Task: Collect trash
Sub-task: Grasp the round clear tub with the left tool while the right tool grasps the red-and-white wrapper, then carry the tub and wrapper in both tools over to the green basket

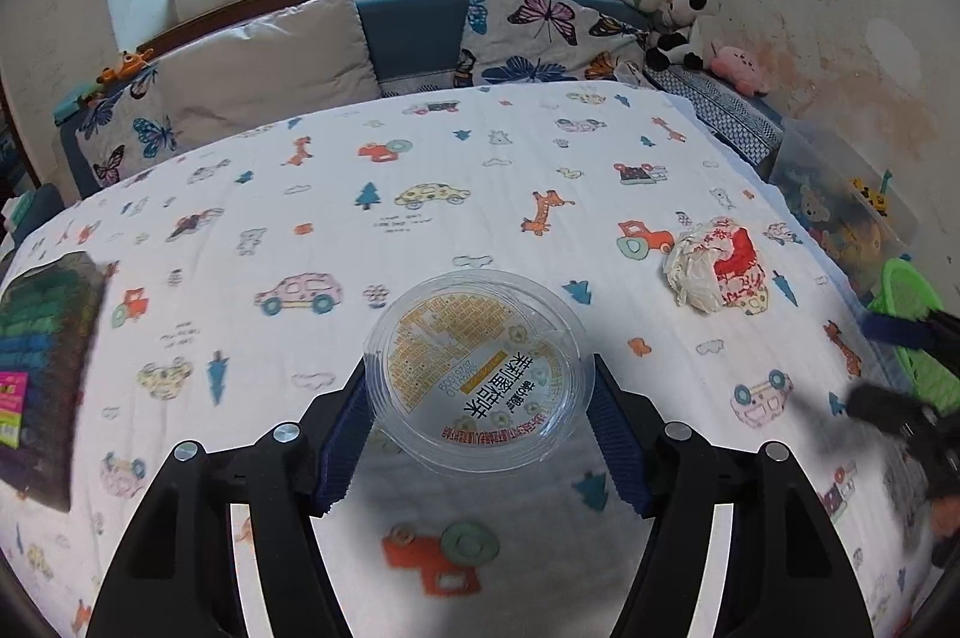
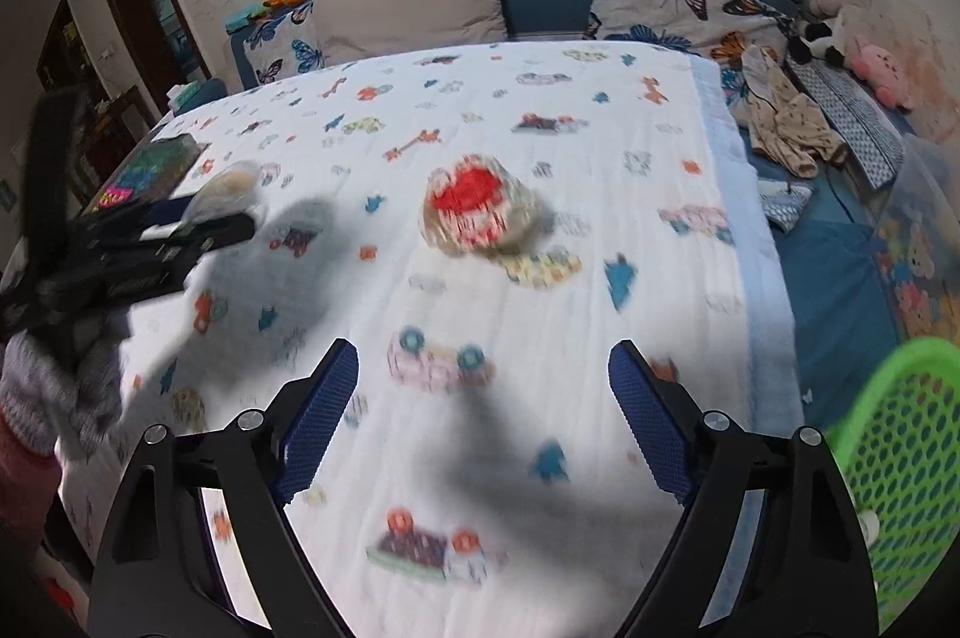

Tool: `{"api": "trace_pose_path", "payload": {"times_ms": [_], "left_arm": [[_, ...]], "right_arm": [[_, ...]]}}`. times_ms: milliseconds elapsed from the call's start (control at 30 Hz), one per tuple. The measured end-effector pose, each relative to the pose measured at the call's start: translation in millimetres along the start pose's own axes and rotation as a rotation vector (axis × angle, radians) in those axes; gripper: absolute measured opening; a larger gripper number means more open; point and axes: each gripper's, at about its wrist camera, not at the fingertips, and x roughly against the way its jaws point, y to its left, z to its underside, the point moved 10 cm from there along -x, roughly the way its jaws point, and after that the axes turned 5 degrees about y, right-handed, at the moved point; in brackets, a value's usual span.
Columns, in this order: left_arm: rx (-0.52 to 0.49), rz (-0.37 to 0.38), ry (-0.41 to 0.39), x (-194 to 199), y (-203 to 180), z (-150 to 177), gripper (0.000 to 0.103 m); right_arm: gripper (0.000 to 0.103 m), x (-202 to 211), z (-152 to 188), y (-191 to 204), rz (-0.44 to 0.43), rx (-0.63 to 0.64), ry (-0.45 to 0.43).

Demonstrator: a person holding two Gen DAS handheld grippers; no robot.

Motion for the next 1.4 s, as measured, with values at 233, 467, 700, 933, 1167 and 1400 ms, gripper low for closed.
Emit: {"api": "trace_pose_path", "payload": {"times_ms": [233, 467, 700, 933, 1167, 1400], "left_arm": [[0.008, -0.014, -0.013, 23, 7, 12, 0.065], [0.018, -0.018, -0.007, 31, 12, 25, 0.065], [0.019, -0.015, -0.009, 35, 13, 30, 0.065], [0.02, -0.012, -0.006, 35, 11, 34, 0.065], [0.019, 0.003, -0.012, 39, 2, 35, 0.065], [0.006, 0.023, -0.021, 52, -17, 39, 0.065]], "right_arm": [[0.083, -27, -29, 8, -0.011, -0.005, 0.0], [0.079, -54, -47, 4, -0.003, -0.044, 0.009], [0.072, -74, -53, -5, 0.002, -0.094, 0.022], [0.056, -72, -51, -7, -0.002, -0.108, 0.02], [0.055, -48, -41, -10, 0.012, -0.102, -0.002], [0.055, -18, -20, -12, 0.025, -0.094, -0.015]]}}
